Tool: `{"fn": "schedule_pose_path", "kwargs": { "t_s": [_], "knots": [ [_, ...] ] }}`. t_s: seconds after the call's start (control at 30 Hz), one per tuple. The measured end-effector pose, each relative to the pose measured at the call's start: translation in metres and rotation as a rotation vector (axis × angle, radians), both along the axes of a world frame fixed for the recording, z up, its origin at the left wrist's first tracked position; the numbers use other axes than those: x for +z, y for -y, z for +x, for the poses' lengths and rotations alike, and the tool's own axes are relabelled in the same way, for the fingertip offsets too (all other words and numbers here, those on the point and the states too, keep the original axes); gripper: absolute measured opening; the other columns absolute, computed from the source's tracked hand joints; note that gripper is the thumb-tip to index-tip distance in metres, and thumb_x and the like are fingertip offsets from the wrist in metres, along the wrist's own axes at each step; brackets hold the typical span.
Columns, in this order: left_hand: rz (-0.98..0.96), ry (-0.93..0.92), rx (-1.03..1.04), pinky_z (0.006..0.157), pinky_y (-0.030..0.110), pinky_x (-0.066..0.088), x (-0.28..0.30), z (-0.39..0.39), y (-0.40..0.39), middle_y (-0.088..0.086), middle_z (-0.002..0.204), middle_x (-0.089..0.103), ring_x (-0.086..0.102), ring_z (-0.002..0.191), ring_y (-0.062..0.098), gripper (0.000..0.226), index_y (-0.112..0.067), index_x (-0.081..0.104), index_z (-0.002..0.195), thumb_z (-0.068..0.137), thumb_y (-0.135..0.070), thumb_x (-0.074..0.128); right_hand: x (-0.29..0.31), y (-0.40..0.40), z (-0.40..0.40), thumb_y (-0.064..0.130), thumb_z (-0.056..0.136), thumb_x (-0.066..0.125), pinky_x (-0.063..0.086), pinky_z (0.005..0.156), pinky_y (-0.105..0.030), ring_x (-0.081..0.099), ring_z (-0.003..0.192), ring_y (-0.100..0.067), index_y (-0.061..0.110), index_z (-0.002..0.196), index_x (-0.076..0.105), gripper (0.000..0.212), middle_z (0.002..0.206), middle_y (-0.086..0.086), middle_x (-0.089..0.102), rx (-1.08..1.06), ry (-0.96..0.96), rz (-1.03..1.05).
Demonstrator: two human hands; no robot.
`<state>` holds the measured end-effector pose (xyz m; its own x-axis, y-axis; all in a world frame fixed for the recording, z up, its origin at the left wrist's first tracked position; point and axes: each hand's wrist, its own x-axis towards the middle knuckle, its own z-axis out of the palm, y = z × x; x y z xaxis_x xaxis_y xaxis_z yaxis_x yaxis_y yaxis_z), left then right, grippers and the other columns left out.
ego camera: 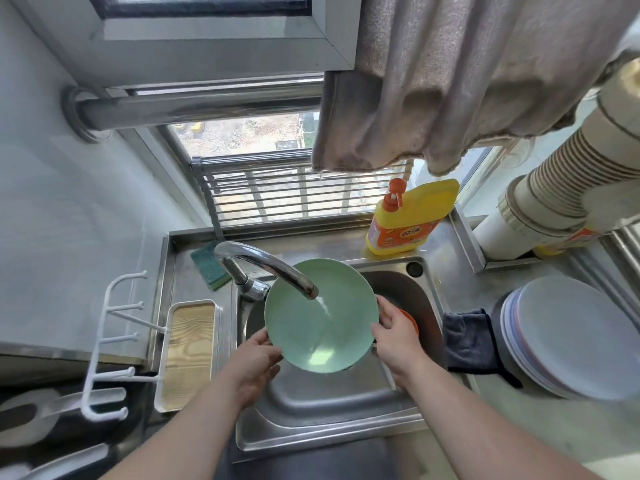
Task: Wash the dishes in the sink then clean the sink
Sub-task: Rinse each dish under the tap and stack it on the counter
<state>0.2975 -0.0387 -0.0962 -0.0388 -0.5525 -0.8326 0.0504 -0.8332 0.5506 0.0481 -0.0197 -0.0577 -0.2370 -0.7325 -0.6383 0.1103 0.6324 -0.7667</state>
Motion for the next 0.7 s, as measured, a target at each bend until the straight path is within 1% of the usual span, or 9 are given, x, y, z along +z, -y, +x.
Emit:
{"fn": "schedule_pose_path", "kwargs": {
  "t_s": [0.1,0.17,0.23,0.3,0.37,0.43,0.5,0.6,0.7],
  "knots": [
    [0.069,0.0,-0.06,0.082,0.035,0.045,-0.001,-0.015,-0.006,0.001,0.108,0.08,0.071,0.099,0.022,0.038,-0.026,0.069,0.125,0.1,-0.002,0.055,0.012,0.002,-0.013,0.011,0.101,0.06,0.06,0.093,-0.035,0.07,0.108,-0.004,0.053,0.115,0.07,0.045,0.113,0.021,0.075,0.102,-0.182,-0.086],
    [0.115,0.012,-0.1,0.086,0.038,0.048,0.001,-0.025,-0.011,0.006,0.113,0.078,0.071,0.105,0.027,0.027,-0.031,0.066,0.125,0.106,-0.016,0.055,0.019,0.001,-0.021,0.021,0.101,0.06,0.059,0.093,-0.034,0.068,0.106,-0.003,0.049,0.127,0.066,0.038,0.114,0.021,0.074,0.157,-0.292,-0.099],
    [0.158,0.013,-0.172,0.087,0.04,0.05,0.003,-0.031,-0.014,0.011,0.114,0.076,0.071,0.108,0.03,0.023,-0.037,0.063,0.126,0.109,-0.026,0.051,0.02,-0.002,-0.029,0.028,0.1,0.059,0.059,0.094,-0.038,0.068,0.106,-0.006,0.045,0.133,0.063,0.038,0.113,0.021,0.073,0.193,-0.361,-0.074],
    [0.196,-0.005,-0.231,0.083,0.04,0.052,0.003,-0.032,-0.018,0.013,0.108,0.078,0.073,0.104,0.03,0.025,-0.035,0.065,0.129,0.11,-0.029,0.049,0.014,-0.006,-0.035,0.029,0.097,0.058,0.06,0.094,-0.046,0.069,0.104,-0.011,0.045,0.126,0.064,0.034,0.109,0.019,0.073,0.173,-0.366,-0.024],
    [0.219,-0.022,-0.229,0.08,0.039,0.054,0.003,-0.028,-0.019,0.012,0.104,0.078,0.072,0.099,0.029,0.028,-0.033,0.066,0.131,0.109,-0.026,0.052,0.006,-0.011,-0.04,0.026,0.099,0.056,0.061,0.093,-0.049,0.066,0.106,-0.016,0.04,0.122,0.063,0.028,0.115,0.01,0.071,0.143,-0.332,0.049],
    [0.227,-0.065,-0.124,0.082,0.043,0.059,0.002,-0.021,-0.018,0.015,0.113,0.076,0.075,0.098,0.033,0.03,-0.028,0.065,0.132,0.105,-0.016,0.056,-0.001,-0.015,-0.044,0.023,0.104,0.052,0.064,0.085,-0.046,0.06,0.112,-0.024,0.031,0.135,0.057,0.033,0.13,0.001,0.063,0.094,-0.231,0.152],
    [0.225,-0.144,0.013,0.08,0.048,0.063,0.005,-0.016,-0.015,0.021,0.122,0.072,0.077,0.095,0.038,0.032,-0.02,0.061,0.132,0.103,-0.006,0.056,-0.007,-0.02,-0.042,0.017,0.106,0.048,0.065,0.075,-0.045,0.059,0.113,-0.032,0.033,0.149,0.045,0.047,0.136,-0.003,0.055,0.048,-0.083,0.248],
    [0.249,-0.225,0.137,0.069,0.045,0.064,0.009,-0.013,-0.011,0.028,0.12,0.071,0.076,0.09,0.04,0.03,-0.021,0.057,0.131,0.104,-0.007,0.056,-0.019,-0.026,-0.033,0.015,0.105,0.042,0.062,0.071,-0.043,0.071,0.093,-0.036,0.029,0.147,0.048,0.045,0.121,-0.009,0.064,-0.018,0.097,0.395],
    [0.392,-0.295,0.255,0.061,0.044,0.065,0.001,-0.014,-0.014,0.035,0.113,0.068,0.075,0.079,0.042,0.032,-0.012,0.056,0.135,0.103,-0.013,0.059,-0.023,-0.032,-0.027,0.028,0.103,0.05,0.055,0.057,-0.03,0.068,0.068,-0.028,0.01,0.125,0.059,0.03,0.092,-0.013,0.063,-0.102,0.161,0.499]
  ]
}}
